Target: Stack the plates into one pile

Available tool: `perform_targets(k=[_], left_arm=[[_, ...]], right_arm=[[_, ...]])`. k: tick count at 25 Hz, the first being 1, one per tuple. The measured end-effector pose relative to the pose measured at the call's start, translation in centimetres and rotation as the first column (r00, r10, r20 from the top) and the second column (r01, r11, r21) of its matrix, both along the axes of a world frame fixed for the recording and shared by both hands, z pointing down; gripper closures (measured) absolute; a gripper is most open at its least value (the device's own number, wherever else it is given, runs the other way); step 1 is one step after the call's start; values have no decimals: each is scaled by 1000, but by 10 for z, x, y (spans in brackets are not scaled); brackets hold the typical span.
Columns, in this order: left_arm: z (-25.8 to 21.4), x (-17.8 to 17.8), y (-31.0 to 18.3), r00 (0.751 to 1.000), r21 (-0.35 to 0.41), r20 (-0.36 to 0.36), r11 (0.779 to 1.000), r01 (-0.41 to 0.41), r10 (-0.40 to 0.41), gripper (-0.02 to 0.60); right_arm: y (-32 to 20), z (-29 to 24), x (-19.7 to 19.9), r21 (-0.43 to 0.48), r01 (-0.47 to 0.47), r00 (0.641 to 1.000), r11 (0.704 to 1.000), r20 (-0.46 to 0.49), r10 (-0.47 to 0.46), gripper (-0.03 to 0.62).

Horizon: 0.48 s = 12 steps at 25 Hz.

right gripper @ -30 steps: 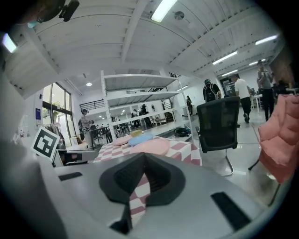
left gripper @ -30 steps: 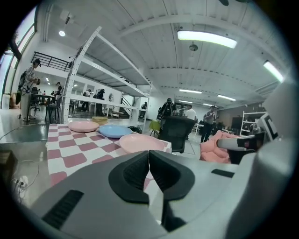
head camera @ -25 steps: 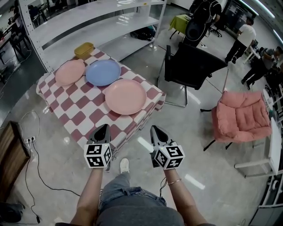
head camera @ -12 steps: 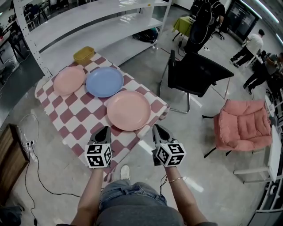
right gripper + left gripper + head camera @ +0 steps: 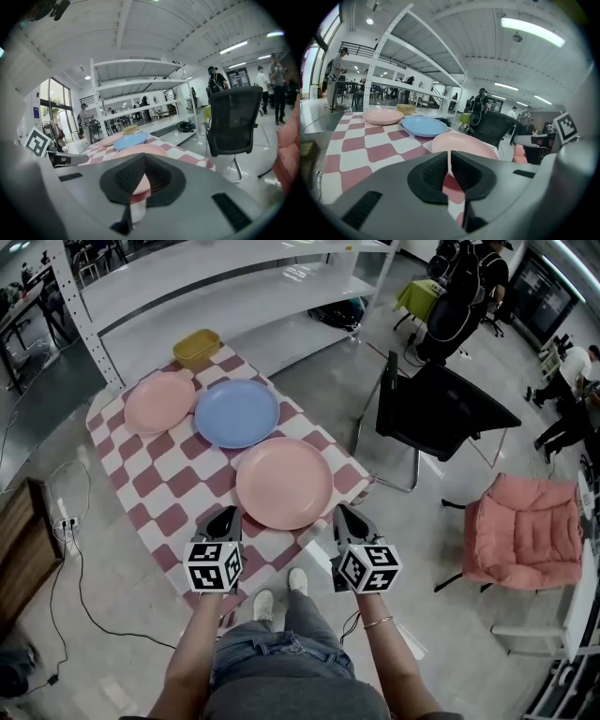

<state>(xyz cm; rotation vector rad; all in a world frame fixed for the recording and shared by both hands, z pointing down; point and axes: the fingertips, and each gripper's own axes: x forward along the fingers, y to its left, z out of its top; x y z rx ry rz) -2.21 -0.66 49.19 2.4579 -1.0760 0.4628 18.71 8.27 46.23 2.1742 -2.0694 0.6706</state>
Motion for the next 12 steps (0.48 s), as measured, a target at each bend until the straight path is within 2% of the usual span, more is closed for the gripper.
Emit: perform_targets(k=[6, 12], left_arm=[[8, 4, -13, 994, -26, 27, 994, 104, -103, 529], [14, 7, -25, 979, -43, 36, 978, 203, -202, 513]], right_arm=[[-34, 4, 25, -24, 99, 994, 995, -38, -100, 585], [-62, 16, 49, -49, 166, 985, 985, -26, -168, 585]])
